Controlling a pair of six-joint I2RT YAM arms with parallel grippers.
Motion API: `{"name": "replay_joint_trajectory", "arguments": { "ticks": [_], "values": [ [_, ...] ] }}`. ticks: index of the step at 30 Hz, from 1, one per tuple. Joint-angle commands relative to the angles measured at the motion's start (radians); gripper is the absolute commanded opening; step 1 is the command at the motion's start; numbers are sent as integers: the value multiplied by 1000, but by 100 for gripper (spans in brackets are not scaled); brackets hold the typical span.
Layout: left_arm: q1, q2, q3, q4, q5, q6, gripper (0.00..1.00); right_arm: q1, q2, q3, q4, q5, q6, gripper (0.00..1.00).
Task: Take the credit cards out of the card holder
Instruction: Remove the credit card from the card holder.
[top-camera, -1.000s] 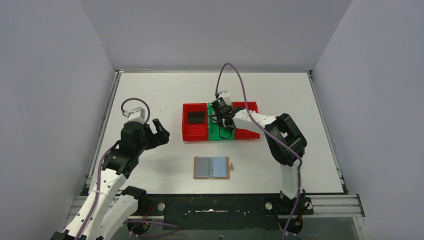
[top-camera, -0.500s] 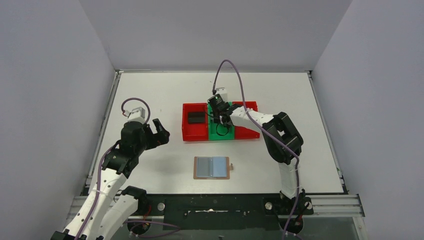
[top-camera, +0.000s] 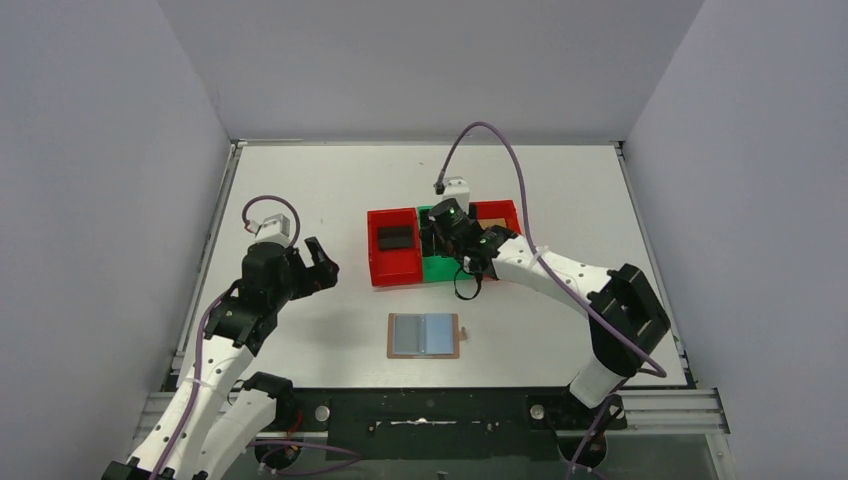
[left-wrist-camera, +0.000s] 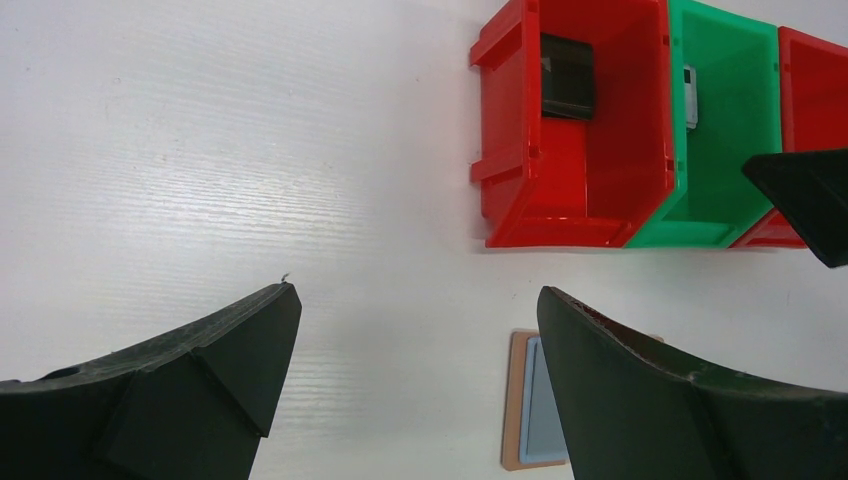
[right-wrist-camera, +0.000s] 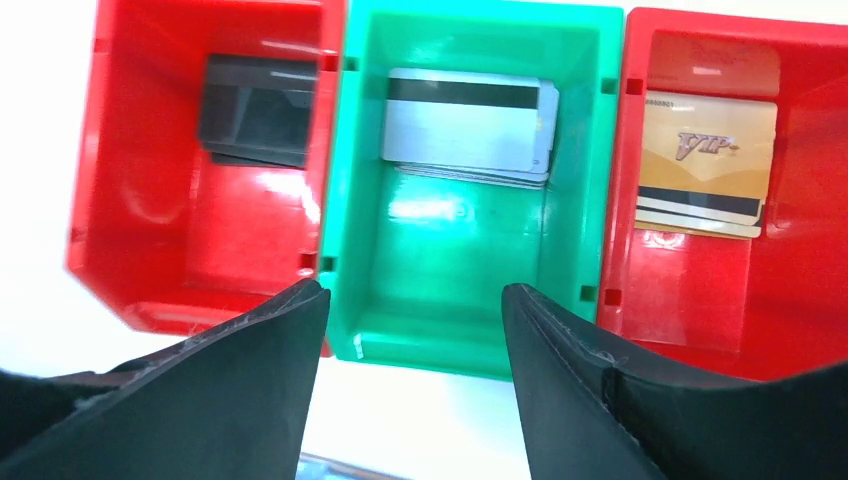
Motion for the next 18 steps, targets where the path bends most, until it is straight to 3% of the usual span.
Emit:
{"name": "replay_joint_trajectory", "arguments": {
  "ticks": [1, 5, 9, 18],
  "values": [
    [8, 3, 11, 45, 1, 19, 91, 33, -61, 12, -42, 111, 32, 65],
    [8, 2, 11, 43, -8, 17, 91, 123, -120, -53, 13, 89, 104, 65],
    [8, -2, 11, 37, -19, 14, 91, 258, -130, -109, 23, 165, 259, 65],
    [9, -7, 13, 16, -92, -14, 91, 506, 1, -115, -31, 279, 523, 64]
  ]
}}
